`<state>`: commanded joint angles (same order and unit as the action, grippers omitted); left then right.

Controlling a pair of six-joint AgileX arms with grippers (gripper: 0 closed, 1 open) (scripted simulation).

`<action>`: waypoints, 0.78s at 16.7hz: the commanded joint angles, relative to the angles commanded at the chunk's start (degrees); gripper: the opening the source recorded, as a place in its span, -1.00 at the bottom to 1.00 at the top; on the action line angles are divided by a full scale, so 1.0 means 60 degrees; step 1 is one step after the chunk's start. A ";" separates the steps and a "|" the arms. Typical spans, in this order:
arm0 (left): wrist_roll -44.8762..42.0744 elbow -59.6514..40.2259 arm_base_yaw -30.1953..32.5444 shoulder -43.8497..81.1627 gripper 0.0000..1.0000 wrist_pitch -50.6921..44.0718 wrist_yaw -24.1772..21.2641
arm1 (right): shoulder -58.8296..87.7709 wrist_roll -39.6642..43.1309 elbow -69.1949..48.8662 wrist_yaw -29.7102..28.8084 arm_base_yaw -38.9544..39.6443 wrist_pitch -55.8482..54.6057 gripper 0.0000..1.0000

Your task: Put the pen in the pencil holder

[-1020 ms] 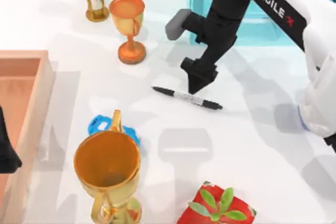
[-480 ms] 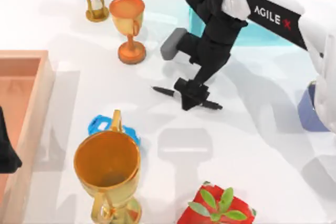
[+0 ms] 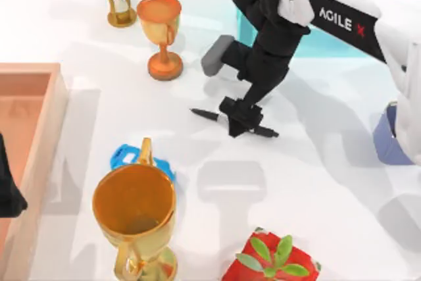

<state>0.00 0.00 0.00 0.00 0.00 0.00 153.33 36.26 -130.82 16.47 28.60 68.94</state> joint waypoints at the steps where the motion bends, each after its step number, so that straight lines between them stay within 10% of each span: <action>1: 0.0000 0.0000 0.0000 0.0000 1.00 0.0000 0.0000 | 0.0000 0.0000 0.0000 0.0000 0.0000 0.0000 0.40; 10: 0.0000 0.0000 0.0000 0.0000 1.00 0.0000 0.0000 | 0.0000 0.0000 0.0000 0.0000 0.0000 0.0000 -0.96; 13: 0.0000 0.0000 0.0000 0.0000 1.00 0.0000 0.0000 | 0.0000 0.0000 0.0000 0.0000 0.0000 0.0000 -1.00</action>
<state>0.00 0.00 0.00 0.00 0.00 0.00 153.33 36.26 -130.82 16.47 28.60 68.94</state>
